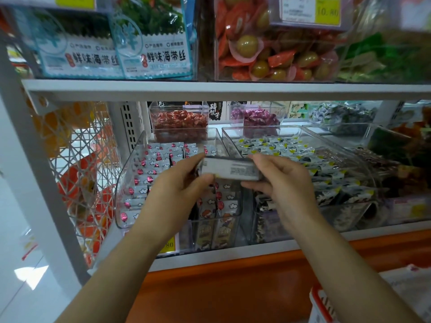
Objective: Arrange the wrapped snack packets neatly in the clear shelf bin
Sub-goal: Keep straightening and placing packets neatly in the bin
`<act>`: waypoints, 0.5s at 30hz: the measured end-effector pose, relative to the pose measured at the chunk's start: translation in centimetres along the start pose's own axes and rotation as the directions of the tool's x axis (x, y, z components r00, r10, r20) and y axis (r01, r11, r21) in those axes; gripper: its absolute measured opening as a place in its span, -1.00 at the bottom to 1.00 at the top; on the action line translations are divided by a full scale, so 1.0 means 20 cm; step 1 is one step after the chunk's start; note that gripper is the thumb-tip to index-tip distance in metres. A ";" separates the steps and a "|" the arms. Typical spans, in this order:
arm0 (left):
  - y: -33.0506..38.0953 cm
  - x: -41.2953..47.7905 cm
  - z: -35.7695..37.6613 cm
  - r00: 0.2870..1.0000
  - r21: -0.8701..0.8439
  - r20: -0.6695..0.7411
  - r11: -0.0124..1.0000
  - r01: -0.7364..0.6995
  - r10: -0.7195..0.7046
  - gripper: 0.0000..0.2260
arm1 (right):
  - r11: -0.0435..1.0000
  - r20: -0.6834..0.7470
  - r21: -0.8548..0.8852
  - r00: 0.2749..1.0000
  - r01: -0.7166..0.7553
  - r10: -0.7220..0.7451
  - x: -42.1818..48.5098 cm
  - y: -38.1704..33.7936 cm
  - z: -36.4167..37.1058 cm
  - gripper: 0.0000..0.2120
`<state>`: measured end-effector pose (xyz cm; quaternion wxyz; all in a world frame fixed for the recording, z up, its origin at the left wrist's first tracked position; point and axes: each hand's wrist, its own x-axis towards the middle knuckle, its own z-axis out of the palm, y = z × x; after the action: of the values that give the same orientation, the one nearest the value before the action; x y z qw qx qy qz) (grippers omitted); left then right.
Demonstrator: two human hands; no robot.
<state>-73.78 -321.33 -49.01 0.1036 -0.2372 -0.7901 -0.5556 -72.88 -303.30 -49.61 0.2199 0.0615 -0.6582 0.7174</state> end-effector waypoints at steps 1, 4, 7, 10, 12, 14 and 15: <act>0.00 0.00 0.01 1.000 -0.070 -0.016 0.997 0.012 -0.013 -0.78 | 0.991 0.076 0.122 0.996 -0.057 0.048 0.00 0.00 0.00 -0.88; 0.00 0.02 0.01 0.997 -0.172 -0.055 0.984 0.048 -0.059 -0.82 | 0.996 0.178 0.072 0.983 -0.046 0.032 0.01 0.01 -0.01 -0.66; -0.01 0.06 0.00 0.997 -0.031 -0.072 0.999 0.026 -0.028 -0.86 | 0.999 0.061 0.032 0.998 0.004 -0.006 0.04 0.00 -0.01 -0.78; -0.05 0.20 -0.04 0.991 0.266 -0.129 0.962 0.066 -0.032 -0.63 | 0.995 -0.165 0.095 0.986 -0.013 0.028 0.09 0.00 -0.04 -0.94; -0.08 0.32 -0.06 0.995 0.434 -0.102 0.900 0.041 0.004 -0.60 | 0.995 -0.264 0.096 0.963 -0.023 0.047 0.12 0.00 -0.05 -0.90; -0.13 0.46 -0.04 1.000 0.521 -0.006 0.853 0.015 -0.014 -0.62 | 0.995 -0.311 0.087 0.948 -0.039 0.064 0.14 0.02 -0.07 -0.85; -0.16 0.52 -0.03 0.998 0.557 0.051 0.830 0.004 -0.039 -0.62 | 0.994 -0.322 0.097 0.943 -0.051 0.080 0.15 0.02 -0.07 -0.86</act>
<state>-84.38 -320.03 -46.98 0.1380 -0.2045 -0.9230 -0.2953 -75.42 -301.27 -49.02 0.2986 -0.0699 -0.5826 0.7527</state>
